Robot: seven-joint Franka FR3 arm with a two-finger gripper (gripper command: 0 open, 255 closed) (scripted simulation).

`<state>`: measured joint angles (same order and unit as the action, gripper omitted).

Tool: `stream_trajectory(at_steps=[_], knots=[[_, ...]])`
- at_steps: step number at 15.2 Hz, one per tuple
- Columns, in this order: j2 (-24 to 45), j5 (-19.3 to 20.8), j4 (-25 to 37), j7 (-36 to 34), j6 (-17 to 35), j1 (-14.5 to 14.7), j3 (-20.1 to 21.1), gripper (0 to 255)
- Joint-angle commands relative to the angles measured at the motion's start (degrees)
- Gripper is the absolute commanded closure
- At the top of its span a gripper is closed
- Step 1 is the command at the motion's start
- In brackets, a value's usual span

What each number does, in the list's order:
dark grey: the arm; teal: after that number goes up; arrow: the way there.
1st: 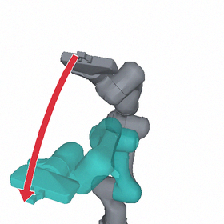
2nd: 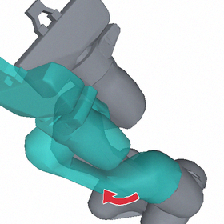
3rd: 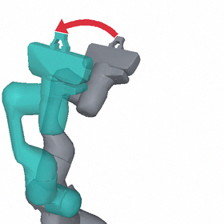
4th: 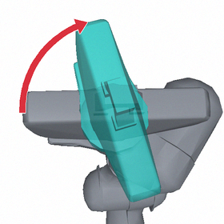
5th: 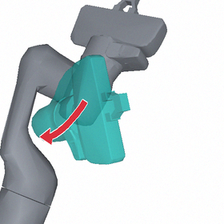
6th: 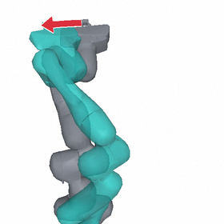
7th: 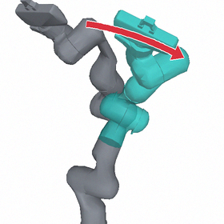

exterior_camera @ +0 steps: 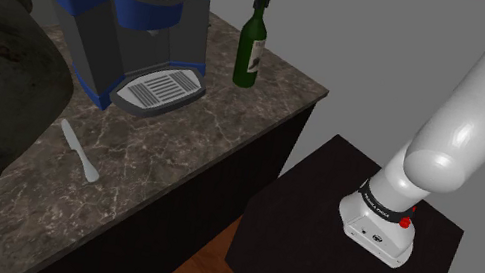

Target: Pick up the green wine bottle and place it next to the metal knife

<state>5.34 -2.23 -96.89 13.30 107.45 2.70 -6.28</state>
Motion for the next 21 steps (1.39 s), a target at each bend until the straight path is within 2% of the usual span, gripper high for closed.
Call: stream_trajectory(at_steps=[1, 8, 21], knots=[[0.0, 0.0, 0.0, 0.0, 0.0, 0.0, 0.0, 255], [0.0, 0.0, 0.0, 0.0, 0.0, 0.0, 0.0, 255], [1.2, -0.1, 11.6, -0.2, -10.4, -0.1, -0.1, 255]])
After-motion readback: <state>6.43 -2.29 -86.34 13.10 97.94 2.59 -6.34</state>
